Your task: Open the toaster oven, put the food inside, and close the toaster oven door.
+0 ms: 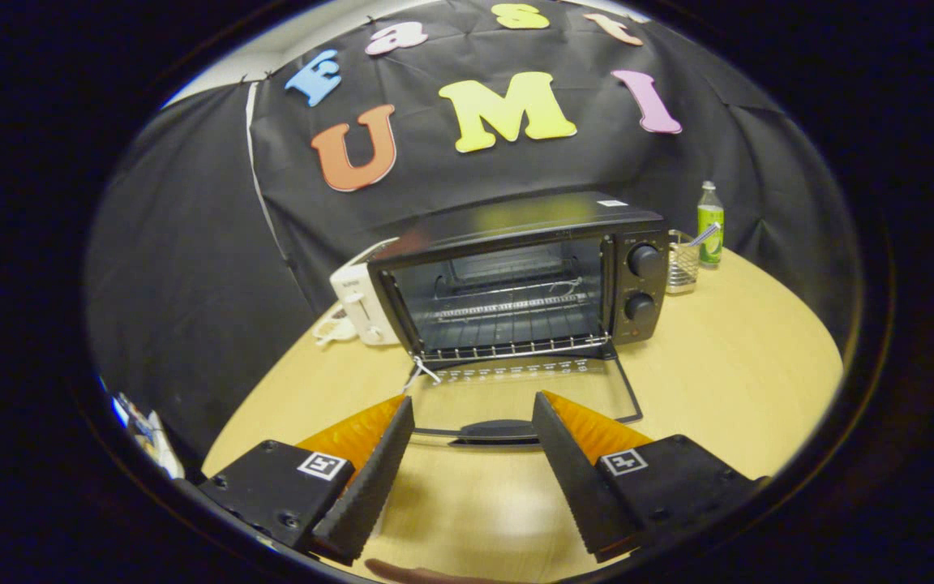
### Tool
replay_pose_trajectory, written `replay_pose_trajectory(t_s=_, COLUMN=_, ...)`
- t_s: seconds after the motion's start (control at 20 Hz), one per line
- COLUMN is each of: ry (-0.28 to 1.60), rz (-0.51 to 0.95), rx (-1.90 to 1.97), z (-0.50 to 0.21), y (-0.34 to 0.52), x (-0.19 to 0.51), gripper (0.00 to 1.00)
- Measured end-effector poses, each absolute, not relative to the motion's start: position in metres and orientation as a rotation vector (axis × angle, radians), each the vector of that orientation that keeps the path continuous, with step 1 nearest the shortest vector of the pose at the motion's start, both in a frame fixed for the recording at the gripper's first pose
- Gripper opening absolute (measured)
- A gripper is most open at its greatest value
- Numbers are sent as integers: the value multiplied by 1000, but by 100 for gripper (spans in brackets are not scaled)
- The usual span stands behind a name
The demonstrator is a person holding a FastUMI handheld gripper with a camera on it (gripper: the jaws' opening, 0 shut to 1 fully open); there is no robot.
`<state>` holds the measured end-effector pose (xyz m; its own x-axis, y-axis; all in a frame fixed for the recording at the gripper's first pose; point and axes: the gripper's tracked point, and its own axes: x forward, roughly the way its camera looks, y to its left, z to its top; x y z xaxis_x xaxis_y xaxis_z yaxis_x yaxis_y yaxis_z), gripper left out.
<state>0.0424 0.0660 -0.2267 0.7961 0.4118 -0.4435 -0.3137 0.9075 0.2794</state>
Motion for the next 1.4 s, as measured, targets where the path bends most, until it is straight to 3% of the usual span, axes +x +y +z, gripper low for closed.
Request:
replay_pose_trajectory(t_s=0.25, ry=811, rz=686, rx=374, z=-234, y=117, x=-4, gripper=99)
replay_pose_trajectory(t_s=0.45, ry=1087, rz=759, rx=344, z=-271, y=136, x=-32, gripper=100)
replay_pose_trajectory(t_s=0.65, ry=1236, rz=729, rx=343, z=-297, y=144, x=-36, gripper=98)
replay_pose_trajectory(t_s=0.95, ry=1278, rz=720, rx=341, z=-310, y=153, x=-35, gripper=80)
replay_pose_trajectory(t_s=1.0, ry=1287, rz=738, rx=327, z=-310, y=153, x=-39, gripper=75)
replay_pose_trajectory(t_s=1.05, ry=1288, rz=740, rx=309, z=-312, y=152, x=-40, gripper=60)
replay_pose_trajectory(t_s=1.15, ry=1281, rz=738, rx=314, z=-314, y=151, x=-39, gripper=50)
replay_pose_trajectory(t_s=1.4, ry=1277, rz=755, rx=350, z=-312, y=151, x=-40, gripper=45)
